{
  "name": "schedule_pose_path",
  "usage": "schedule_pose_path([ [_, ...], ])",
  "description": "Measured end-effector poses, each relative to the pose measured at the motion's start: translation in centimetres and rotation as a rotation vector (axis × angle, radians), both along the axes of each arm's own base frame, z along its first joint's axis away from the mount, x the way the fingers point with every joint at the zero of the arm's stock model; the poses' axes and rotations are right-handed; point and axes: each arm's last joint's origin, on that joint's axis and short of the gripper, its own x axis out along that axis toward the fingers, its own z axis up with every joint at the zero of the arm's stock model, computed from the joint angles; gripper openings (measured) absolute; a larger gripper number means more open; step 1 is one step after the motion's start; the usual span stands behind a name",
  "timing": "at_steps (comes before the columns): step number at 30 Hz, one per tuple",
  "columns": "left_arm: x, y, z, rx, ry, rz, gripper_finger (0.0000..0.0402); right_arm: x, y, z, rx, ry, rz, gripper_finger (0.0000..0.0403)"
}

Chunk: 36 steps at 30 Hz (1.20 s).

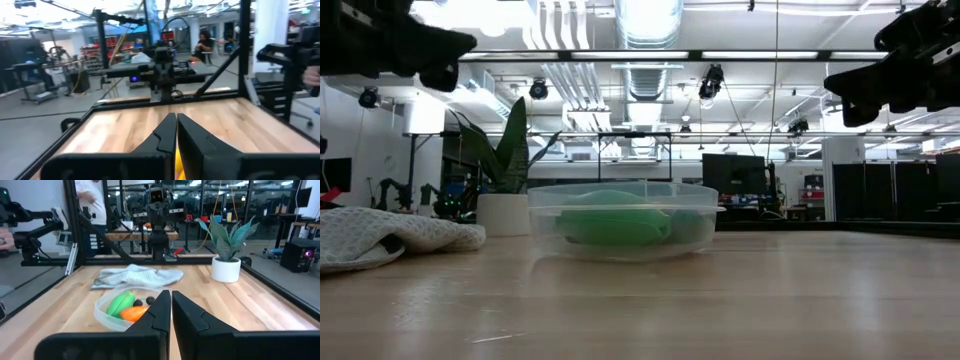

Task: Pick and placing Produce into tupperware
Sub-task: Return to Home Position

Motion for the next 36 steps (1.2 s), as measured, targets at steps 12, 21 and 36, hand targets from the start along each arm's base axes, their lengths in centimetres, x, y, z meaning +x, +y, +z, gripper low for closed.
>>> schedule_pose_path([
  [12,-0.2,0.0,-4.2,-0.021,0.070,0.032,0.0000,0.0,0.0,-0.1,0.005,0.007,-0.005,0.0009],
  [21,-0.3,-0.1,-4.5,-0.015,0.041,0.010,0.0000,0.0,0.1,-0.3,-0.040,0.034,0.018,0.0009],
  [36,0.0,-0.1,-4.9,-0.020,0.078,0.004,0.0000,0.0,0.1,-0.2,-0.037,0.016,0.018,0.0009],
])
